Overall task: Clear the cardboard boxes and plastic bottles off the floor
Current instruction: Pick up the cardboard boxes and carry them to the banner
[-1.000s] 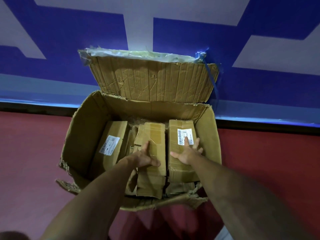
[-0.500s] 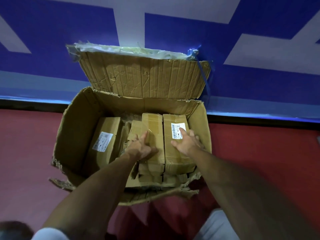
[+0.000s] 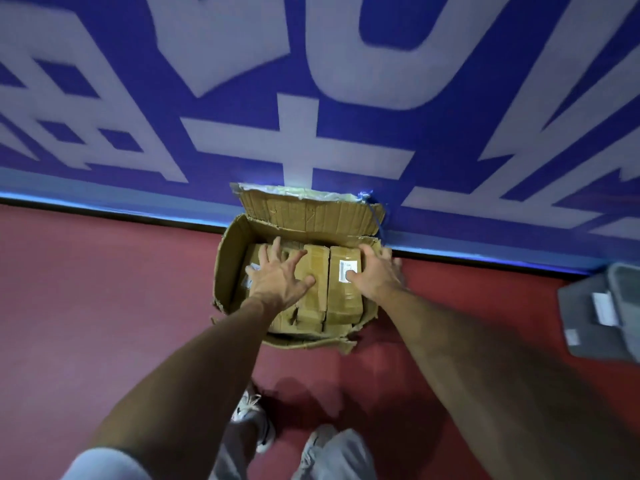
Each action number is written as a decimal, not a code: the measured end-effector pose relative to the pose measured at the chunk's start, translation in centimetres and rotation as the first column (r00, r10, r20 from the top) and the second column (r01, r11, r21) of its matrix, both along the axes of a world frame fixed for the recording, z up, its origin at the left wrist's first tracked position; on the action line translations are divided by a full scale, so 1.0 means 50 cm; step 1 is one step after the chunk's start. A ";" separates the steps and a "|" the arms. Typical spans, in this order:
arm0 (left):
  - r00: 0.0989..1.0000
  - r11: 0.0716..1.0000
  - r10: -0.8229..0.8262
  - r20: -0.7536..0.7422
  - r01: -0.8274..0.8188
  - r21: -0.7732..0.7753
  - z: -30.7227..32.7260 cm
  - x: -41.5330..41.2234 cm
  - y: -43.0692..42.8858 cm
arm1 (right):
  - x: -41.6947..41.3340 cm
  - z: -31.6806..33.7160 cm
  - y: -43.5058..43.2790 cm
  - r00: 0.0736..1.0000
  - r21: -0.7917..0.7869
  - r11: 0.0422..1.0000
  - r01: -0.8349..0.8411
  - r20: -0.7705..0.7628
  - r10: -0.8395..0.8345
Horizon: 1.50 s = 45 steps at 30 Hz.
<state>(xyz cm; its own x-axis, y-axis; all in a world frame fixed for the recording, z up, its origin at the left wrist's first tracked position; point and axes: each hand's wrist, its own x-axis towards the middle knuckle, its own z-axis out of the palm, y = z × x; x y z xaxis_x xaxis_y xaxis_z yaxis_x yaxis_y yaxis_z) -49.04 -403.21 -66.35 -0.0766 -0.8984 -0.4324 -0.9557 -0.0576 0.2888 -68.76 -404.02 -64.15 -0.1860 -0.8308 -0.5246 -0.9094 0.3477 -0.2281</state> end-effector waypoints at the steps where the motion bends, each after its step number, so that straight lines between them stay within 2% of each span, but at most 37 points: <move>1: 1.000 1.000 -0.015 0.005 0.015 -0.002 0.054 -0.001 0.008 | -0.005 0.061 0.007 1.000 -0.011 1.000 -0.008 -0.011 0.008; 6: 0.999 0.998 -0.049 -0.017 0.049 -0.043 0.287 -0.017 0.030 | -0.025 0.309 0.038 0.998 -0.071 0.997 -0.019 -0.064 0.015; 11: 0.988 0.981 -0.154 -0.021 0.150 -0.122 0.436 -0.034 0.027 | -0.030 0.455 0.076 0.996 -0.145 0.988 0.053 -0.061 -0.062; 18: 0.935 0.914 -0.354 -0.024 0.341 -0.218 0.526 -0.043 0.039 | -0.027 0.553 0.191 0.961 -0.186 0.956 0.228 -0.113 -0.252; 23: 0.855 0.831 -0.518 0.002 0.503 -0.237 0.543 -0.064 0.090 | -0.011 0.571 0.318 0.891 -0.228 0.883 0.411 -0.103 -0.441; 27: 0.751 0.732 -0.661 0.005 0.646 -0.218 0.553 -0.108 0.149 | -0.011 0.576 0.439 0.782 -0.255 0.773 0.581 -0.087 -0.617; 33: 0.571 0.571 -0.819 -0.061 0.799 -0.189 0.567 -0.216 0.273 | -0.034 0.588 0.672 0.555 -0.230 0.561 0.795 -0.098 -0.826; 38: 0.359 0.367 -0.930 -0.082 0.891 -0.269 0.590 -0.293 0.456 | -0.024 0.611 0.888 0.357 -0.254 0.370 0.893 -0.098 -0.929; 45: 0.058 0.090 -0.992 -0.109 0.946 -0.312 0.621 -0.328 0.763 | 0.089 0.633 1.198 0.071 -0.266 0.107 0.958 -0.141 -0.987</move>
